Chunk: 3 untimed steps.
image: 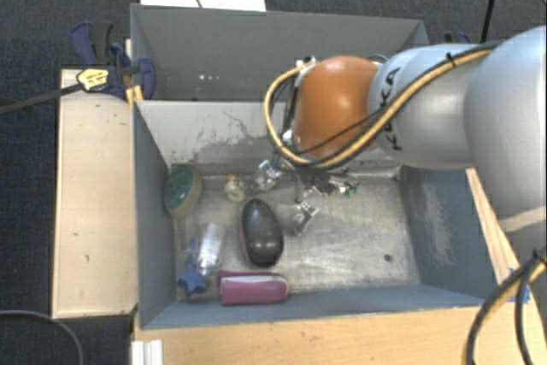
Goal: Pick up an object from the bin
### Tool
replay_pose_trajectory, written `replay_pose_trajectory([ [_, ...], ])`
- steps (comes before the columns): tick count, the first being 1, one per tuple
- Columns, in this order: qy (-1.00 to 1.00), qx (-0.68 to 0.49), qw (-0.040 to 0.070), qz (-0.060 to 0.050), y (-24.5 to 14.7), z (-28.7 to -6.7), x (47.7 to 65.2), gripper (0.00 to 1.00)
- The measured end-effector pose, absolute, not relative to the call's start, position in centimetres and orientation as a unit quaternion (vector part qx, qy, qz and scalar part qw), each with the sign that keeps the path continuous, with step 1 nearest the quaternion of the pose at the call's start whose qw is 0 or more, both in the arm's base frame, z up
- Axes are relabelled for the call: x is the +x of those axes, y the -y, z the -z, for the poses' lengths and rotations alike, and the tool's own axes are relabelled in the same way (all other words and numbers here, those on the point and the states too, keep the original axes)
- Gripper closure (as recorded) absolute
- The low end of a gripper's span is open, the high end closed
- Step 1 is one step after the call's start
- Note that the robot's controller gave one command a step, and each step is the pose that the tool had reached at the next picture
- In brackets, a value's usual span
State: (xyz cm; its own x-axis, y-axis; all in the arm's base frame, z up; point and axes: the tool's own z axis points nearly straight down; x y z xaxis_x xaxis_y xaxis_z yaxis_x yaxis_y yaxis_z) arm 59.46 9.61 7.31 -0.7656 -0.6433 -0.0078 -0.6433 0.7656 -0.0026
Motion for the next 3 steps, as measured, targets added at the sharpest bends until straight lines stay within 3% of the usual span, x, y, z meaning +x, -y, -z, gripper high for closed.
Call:
replay_pose_trajectory([
  [1,-0.878,-0.479,0.003,0.0,-17.9,-7.2,57.0,0.0],
  [2,-0.879,-0.477,0.004,0.001,-17.8,-7.3,57.2,1.0],
  [3,-0.88,-0.475,0.003,0.001,-17.8,-12.4,57.3,1.0],
])
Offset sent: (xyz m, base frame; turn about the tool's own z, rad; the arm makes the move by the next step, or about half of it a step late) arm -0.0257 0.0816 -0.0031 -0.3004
